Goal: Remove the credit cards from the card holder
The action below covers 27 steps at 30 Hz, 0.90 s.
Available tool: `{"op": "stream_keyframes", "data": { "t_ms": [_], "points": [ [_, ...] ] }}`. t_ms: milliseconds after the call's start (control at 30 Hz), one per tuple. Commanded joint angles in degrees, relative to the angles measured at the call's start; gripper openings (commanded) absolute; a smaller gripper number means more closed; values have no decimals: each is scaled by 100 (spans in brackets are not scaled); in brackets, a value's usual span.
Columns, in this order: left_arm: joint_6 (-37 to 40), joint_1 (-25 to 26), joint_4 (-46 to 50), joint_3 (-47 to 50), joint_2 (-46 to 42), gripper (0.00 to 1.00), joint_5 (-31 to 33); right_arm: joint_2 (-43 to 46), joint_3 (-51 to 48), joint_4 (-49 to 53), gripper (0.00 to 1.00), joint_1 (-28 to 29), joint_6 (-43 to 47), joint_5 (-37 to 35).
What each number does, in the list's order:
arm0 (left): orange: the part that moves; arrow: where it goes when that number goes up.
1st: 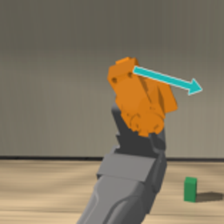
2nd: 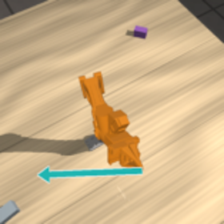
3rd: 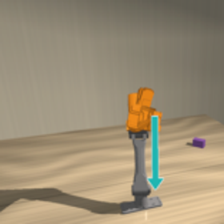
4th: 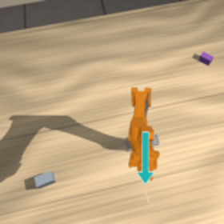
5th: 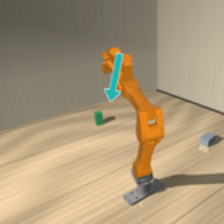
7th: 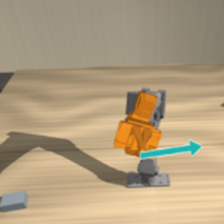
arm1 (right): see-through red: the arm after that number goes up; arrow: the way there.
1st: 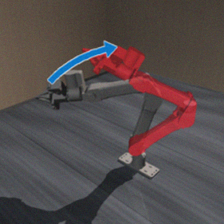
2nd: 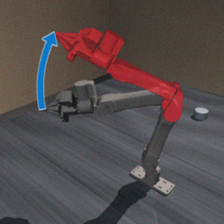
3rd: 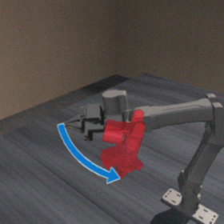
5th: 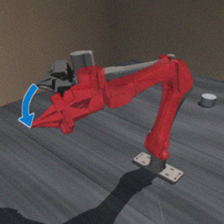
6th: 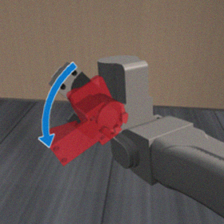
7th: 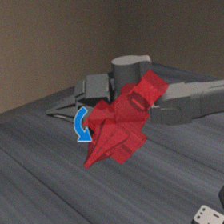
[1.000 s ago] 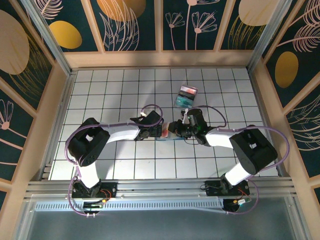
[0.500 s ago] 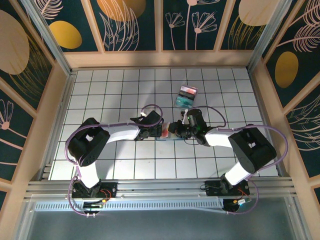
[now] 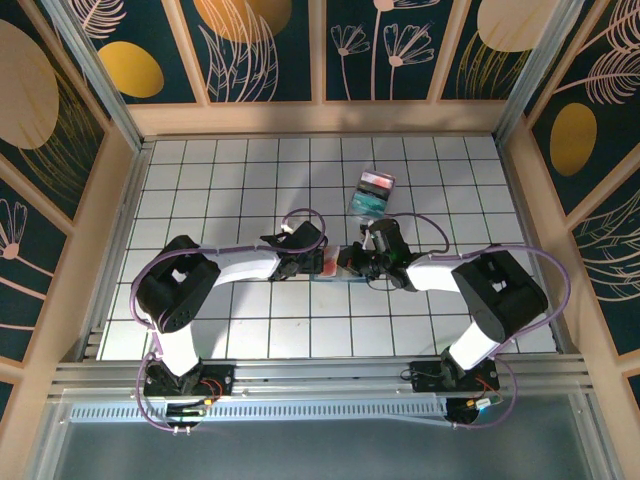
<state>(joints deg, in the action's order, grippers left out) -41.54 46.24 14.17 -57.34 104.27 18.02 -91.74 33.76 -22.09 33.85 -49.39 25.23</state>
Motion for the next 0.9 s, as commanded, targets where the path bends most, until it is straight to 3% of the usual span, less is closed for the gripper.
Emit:
{"op": "stream_keyframes", "data": {
  "t_ms": [0,533,867],
  "points": [
    [-49,6,309,-40,182,99,44,259,181,435,4,35,256,-282],
    [195,13,374,-409,-302,99,430,475,600,1653,3,69,708,-757],
    [344,40,61,-603,118,99,91,473,675,1672,4,83,678,-726]
  ]
}}
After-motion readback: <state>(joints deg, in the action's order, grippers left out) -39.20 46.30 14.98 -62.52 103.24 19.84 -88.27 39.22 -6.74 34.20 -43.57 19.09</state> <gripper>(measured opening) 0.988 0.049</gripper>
